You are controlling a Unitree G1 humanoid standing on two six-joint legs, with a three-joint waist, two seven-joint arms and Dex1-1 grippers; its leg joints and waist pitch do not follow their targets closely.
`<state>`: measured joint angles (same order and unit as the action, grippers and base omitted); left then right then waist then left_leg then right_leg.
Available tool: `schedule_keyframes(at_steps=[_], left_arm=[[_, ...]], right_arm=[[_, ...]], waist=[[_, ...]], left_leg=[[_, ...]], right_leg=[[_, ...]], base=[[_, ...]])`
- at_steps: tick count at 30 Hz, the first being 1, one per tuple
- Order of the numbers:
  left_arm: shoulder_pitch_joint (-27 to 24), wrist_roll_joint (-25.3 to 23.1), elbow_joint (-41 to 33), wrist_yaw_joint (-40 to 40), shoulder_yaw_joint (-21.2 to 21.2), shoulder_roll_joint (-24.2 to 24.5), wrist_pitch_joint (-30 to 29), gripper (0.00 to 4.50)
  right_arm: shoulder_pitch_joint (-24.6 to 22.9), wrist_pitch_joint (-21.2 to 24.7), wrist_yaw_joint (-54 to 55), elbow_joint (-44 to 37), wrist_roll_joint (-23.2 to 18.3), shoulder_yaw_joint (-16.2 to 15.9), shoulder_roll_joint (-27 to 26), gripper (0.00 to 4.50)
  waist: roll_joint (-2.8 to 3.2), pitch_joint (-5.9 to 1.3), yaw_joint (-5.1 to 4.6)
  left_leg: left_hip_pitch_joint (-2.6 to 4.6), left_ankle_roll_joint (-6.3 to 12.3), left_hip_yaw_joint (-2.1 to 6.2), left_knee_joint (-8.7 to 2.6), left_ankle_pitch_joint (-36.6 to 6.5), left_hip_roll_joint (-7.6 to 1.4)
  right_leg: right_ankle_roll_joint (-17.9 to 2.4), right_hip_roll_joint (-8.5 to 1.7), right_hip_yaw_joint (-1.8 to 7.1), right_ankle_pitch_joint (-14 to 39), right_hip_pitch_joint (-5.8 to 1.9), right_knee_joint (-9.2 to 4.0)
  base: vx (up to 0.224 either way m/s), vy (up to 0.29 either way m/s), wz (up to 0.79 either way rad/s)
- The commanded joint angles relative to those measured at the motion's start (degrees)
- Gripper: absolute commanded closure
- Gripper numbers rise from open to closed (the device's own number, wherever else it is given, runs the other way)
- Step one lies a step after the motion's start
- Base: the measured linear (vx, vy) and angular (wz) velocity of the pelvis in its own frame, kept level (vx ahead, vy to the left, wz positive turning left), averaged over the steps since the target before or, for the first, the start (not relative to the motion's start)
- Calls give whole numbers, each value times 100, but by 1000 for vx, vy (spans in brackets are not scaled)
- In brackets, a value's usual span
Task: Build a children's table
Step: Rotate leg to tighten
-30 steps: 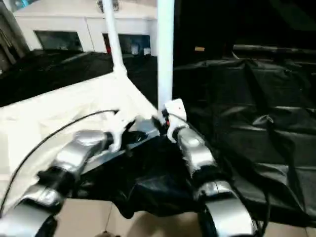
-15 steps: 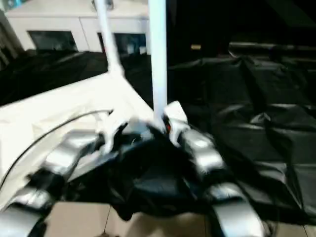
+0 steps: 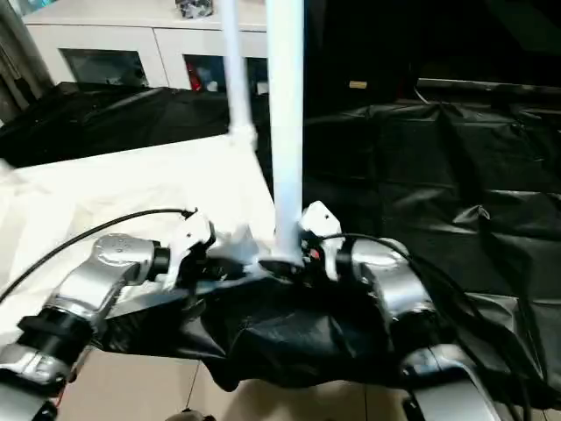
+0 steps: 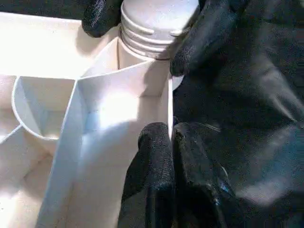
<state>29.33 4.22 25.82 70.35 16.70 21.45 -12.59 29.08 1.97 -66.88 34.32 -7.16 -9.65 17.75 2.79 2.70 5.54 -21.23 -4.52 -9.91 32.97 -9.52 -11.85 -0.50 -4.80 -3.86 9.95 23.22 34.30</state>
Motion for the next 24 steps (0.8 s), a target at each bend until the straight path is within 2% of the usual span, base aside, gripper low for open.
schedule_keyframes(at_steps=[1, 3, 4, 9, 12, 14, 15, 16, 18, 19, 20, 22, 24], left_arm=[[42, 111, -245, 148, 97, -29, 5, 450], [37, 104, -241, 154, 101, -23, 13, 450], [38, 81, -218, 114, 92, -32, 31, 450], [49, 20, -171, -28, 63, -55, 69, 450], [71, 12, -121, -268, -32, -150, 22, 450], [130, -30, -27, -560, -120, -258, -4, 450], [285, -146, 202, -1155, -263, -441, -42, 450], [300, -155, 221, -1208, -276, -459, -48, 450], [470, -204, 416, -1785, -435, -674, -224, 450], [470, -204, 416, -1785, -435, -674, -224, 450], [561, -243, 505, -2083, -489, -801, -284, 450], [641, -277, 588, -2380, -545, -930, -338, 450], [726, -328, 707, -2725, -601, -1055, -362, 450]], right_arm=[[-20, 124, -242, -224, -107, -205, -3, 146], [-39, 168, -271, -266, -116, -227, 13, 152], [-79, 203, -306, -316, -108, -262, 35, 169], [-196, 316, -349, -471, -78, -303, 40, 177], [-251, 386, -194, -461, -71, -256, -43, 178], [-240, 425, 169, -354, -58, -167, -178, 178], [-112, 279, 1183, 62, 184, -6, -467, 178], [-98, 273, 1277, 104, 205, 8, -494, 178], [55, 286, 2236, 538, 380, 158, -790, 178], [55, 286, 2236, 538, 380, 158, -790, 178], [151, 370, 2817, 764, 426, 273, -979, 178], [283, 458, 3422, 1012, 415, 424, -1192, 179], [402, 510, 3865, 1223, 420, 500, -1389, 179]], waist=[[-36, -374, -4], [-40, -372, -7], [-44, -377, -1], [-41, -392, 23], [-33, -384, 33], [-42, -372, 39], [-34, -364, 25], [-26, -341, 2], [-40, -347, -57], [-35, -347, -66], [-12, -353, -85], [-22, -359, -106], [-1, -378, -102]], left_leg=[[55, 332, -12, -353, -1388, -112], [58, 316, -14, -352, -1414, -112], [56, 306, -12, -350, -1367, -111], [55, 337, -15, -336, -1243, -112], [59, 302, -12, -344, -1331, -112], [60, 261, -12, -350, -1378, -110], [57, 201, -7, -359, -1419, -104], [59, 136, -7, -372, -1498, -96], [99, -23, 12, -383, -1728, -65], [98, -32, 18, -384, -1714, -66], [85, -28, 24, -388, -1684, -75], [75, -10, 18, -383, -1639, -67], [81, 3, 17, -372, -1539, -61]], right_leg=[[-1347, -277, 199, 1179, -303, -375], [-1336, -278, 203, 1226, -299, -378], [-1318, -280, 205, 1211, -303, -377], [-1335, -276, 205, 1018, -302, -359], [-1316, -277, 203, 1133, -300, -372], [-1280, -281, 209, 1247, -292, -387], [-1243, -292, 210, 1376, -281, -400], [-1214, -288, 210, 1522, -263, -414], [-1041, -295, 197, 2045, -267, -461], [-1024, -298, 199, 2045, -267, -464], [-1021, -299, 205, 1958, -270, -457], [-1035, -287, 205, 1809, -271, -455], [-1085, -280, 203, 1555, -272, -430]], base=[[0, 0, 0], [0, 0, 0], [0, 0, 0], [0, 0, 0], [0, 0, 0], [0, 0, 0], [0, 0, 0], [0, 0, 0], [0, 0, 0], [0, 0, 0], [0, 0, 0], [0, 0, 0], [0, 0, 0]])
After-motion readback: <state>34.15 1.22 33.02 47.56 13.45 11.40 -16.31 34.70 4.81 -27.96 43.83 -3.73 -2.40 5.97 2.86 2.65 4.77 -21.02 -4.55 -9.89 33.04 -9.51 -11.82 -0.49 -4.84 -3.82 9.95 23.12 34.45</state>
